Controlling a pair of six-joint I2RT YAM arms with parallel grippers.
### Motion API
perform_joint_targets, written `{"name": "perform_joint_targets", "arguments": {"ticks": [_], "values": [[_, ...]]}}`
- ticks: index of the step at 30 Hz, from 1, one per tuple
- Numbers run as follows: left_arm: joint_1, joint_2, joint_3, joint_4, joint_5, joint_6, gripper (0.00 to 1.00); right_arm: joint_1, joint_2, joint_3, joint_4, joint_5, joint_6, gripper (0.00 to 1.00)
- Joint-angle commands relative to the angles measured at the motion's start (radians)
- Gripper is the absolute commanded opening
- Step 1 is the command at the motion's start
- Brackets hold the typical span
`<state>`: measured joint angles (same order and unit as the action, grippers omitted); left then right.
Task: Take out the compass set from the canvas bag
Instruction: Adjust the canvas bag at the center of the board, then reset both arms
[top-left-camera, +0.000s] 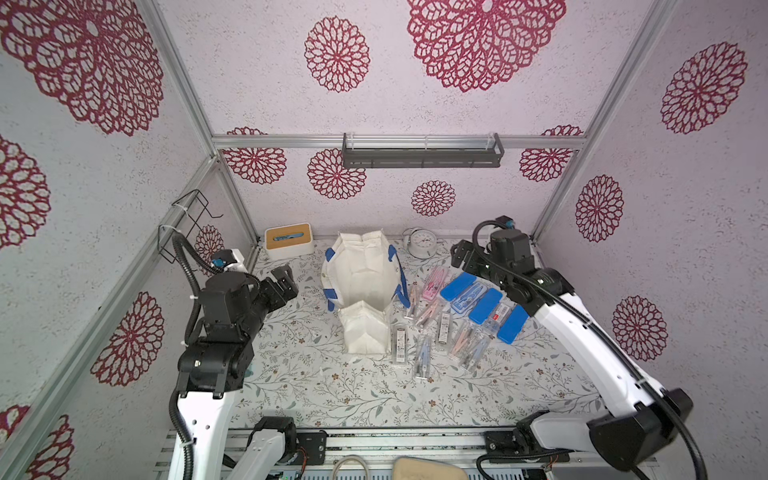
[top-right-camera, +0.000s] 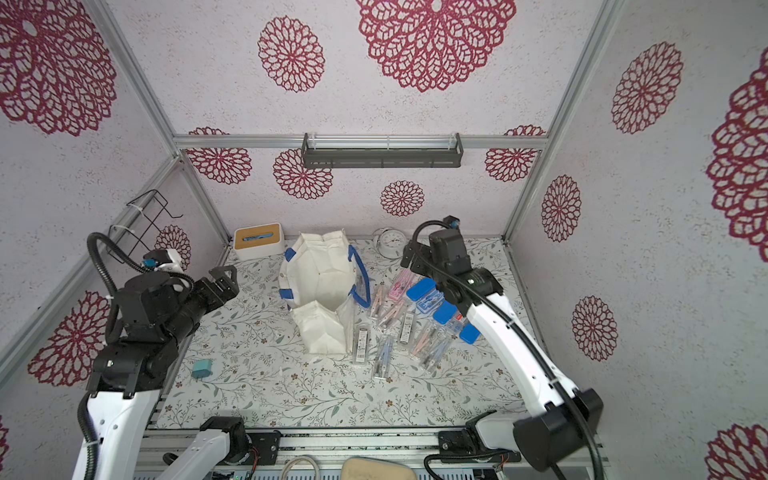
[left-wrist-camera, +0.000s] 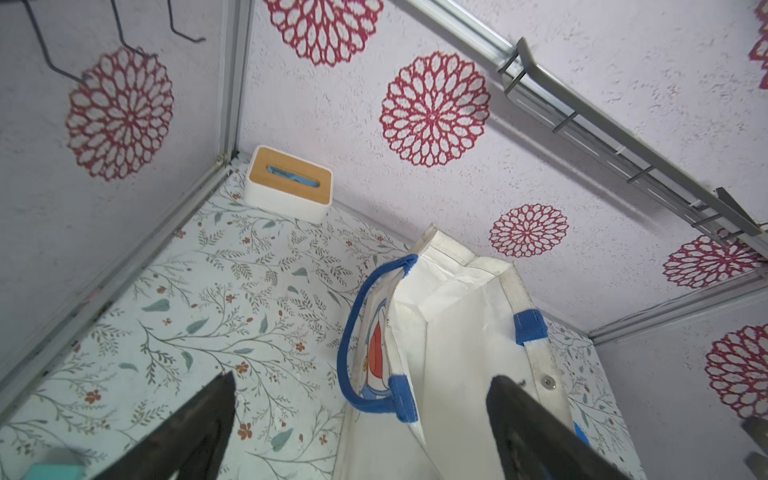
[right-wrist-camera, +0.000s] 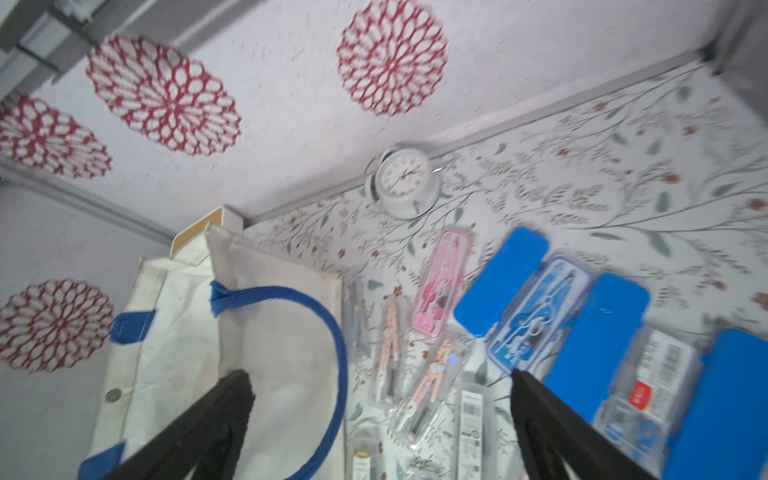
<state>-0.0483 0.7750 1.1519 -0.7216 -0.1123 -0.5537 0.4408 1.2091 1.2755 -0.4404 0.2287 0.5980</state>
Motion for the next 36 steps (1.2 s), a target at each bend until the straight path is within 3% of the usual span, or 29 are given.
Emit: {"name": "perform_joint_targets", "arguments": {"ticks": [1, 4, 8, 13, 18, 21, 24, 27, 29, 31, 32, 36], "values": [[-0.002, -0.102, -0.146, 0.146, -0.117, 0.059, 0.97, -0.04, -0.175, -0.263, 0.277, 0.165, -0.154, 0.99], [-0.001, -0.167, -0.279, 0.209, -0.216, 0.079, 0.97, -0.067, -0.325, -0.525, 0.6, 0.199, -0.249, 0.98], [-0.001, -0.2, -0.48, 0.347, -0.326, 0.181, 0.97, -0.164, -0.333, -0.637, 0.591, 0.298, -0.267, 0.98], [0.015, -0.17, -0.689, 0.549, -0.48, 0.251, 0.97, -0.27, -0.316, -0.86, 0.803, 0.325, -0.375, 0.98], [0.088, -0.06, -0.795, 0.734, -0.428, 0.261, 0.97, -0.347, -0.195, -1.007, 1.07, 0.312, -0.362, 0.98], [0.114, 0.036, -0.839, 0.894, -0.396, 0.279, 0.97, -0.365, -0.053, -1.04, 1.298, 0.283, -0.435, 0.98], [0.131, 0.169, -0.867, 1.079, -0.361, 0.322, 0.97, -0.376, 0.105, -1.034, 1.477, 0.229, -0.525, 0.98], [0.153, 0.3, -0.877, 1.243, -0.327, 0.333, 0.97, -0.4, 0.248, -1.062, 1.649, 0.158, -0.528, 0.98], [0.167, 0.368, -0.848, 1.283, -0.272, 0.322, 0.97, -0.404, 0.334, -1.086, 1.778, 0.08, -0.562, 0.98], [0.182, 0.444, -0.826, 1.358, -0.219, 0.328, 0.97, -0.405, 0.311, -1.055, 1.677, 0.077, -0.549, 0.99], [0.189, 0.473, -0.813, 1.375, -0.201, 0.324, 0.97, -0.406, 0.337, -1.051, 1.715, 0.106, -0.548, 0.99], [0.209, 0.577, -0.724, 1.35, -0.132, 0.309, 0.97, -0.397, 0.318, -1.03, 1.64, 0.133, -0.537, 0.99]]}}
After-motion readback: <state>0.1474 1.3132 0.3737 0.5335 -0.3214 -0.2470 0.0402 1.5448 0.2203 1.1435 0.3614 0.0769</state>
